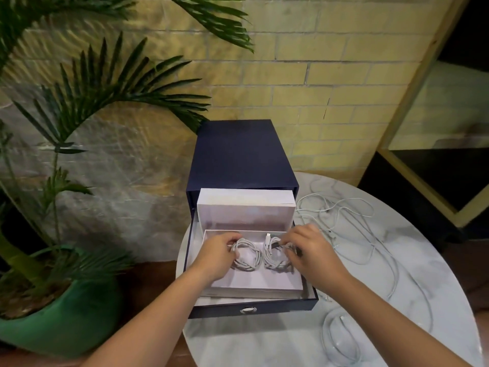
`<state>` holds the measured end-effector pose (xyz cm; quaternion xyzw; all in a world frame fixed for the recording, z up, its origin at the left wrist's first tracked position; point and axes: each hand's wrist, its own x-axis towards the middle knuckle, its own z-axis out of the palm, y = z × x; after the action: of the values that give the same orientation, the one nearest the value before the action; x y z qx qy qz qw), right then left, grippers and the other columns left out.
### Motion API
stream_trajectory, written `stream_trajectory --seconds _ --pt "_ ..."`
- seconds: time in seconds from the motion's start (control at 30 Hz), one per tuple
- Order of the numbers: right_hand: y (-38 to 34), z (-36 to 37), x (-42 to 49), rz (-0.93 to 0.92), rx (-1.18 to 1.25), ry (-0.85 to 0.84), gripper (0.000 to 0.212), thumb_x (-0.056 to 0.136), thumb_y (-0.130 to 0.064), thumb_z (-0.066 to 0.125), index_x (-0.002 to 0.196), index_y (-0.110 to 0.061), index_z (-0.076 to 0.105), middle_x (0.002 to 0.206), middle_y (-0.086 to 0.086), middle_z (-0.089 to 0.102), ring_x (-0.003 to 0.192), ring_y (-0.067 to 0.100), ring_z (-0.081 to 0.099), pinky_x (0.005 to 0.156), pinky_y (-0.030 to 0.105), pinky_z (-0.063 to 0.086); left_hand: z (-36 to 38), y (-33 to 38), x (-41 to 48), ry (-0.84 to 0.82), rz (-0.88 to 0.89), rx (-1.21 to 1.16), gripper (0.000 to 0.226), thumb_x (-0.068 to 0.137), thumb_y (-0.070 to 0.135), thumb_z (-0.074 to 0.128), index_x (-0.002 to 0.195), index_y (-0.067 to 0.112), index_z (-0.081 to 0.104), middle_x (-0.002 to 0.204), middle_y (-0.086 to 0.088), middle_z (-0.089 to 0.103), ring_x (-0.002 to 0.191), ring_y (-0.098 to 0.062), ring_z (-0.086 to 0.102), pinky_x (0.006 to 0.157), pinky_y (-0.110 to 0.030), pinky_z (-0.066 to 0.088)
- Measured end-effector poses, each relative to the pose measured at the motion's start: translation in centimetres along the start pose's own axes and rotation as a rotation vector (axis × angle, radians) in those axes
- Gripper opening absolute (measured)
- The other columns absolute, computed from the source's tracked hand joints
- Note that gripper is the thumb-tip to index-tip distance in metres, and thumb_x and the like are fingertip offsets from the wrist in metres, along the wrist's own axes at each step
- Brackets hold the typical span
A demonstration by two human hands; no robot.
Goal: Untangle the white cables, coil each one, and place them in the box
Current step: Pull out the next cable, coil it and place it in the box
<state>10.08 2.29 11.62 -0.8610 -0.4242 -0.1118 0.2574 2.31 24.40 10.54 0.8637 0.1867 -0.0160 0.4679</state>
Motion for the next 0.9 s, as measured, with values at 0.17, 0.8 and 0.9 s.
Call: stream_trajectory --seconds 0.17,0.8,0.9 --pt "1.1 0.0 -1.0 0.102 -0.146 0.022 0.019 0.08 -0.018 0.073 0.099 -0.019 0.069 0.095 -0.007 0.061 0.089 0.019 0.049 0.076 0.03 0.047 -0.1 0.1 -0.3 0.013 0.032 0.264 0.054 0.087 0.01 0.066 0.136 0.025 0.048 0.129 -0.003 0.057 0.099 -0.017 0.061 0.079 -0.023 0.048" --pt "1.3 0.4 -1.4 0.301 -0.095 -0.057 0.036 0.089 -0.031 0.063 0.124 -0.022 0.064 0.115 -0.002 0.06 0.106 0.019 0.048 0.089 0.024 0.035 0.9 -0.5 -0.1 0.128 0.07 0.198 0.037 0.083 -0.001 0.066 0.107 0.028 0.065 0.109 0.006 0.064 0.087 -0.013 0.065 0.078 -0.031 0.058" --pt "1.2 0.3 -1.4 0.32 -0.075 -0.085 0.038 0.091 -0.033 0.06 0.128 -0.024 0.06 0.118 -0.003 0.058 0.111 0.017 0.046 0.092 0.023 0.034 0.8 -0.5 -0.1 0.13 0.067 0.214 0.035 0.084 0.003 0.068 0.108 0.028 0.065 0.11 0.006 0.065 0.087 -0.012 0.066 0.077 -0.03 0.058"
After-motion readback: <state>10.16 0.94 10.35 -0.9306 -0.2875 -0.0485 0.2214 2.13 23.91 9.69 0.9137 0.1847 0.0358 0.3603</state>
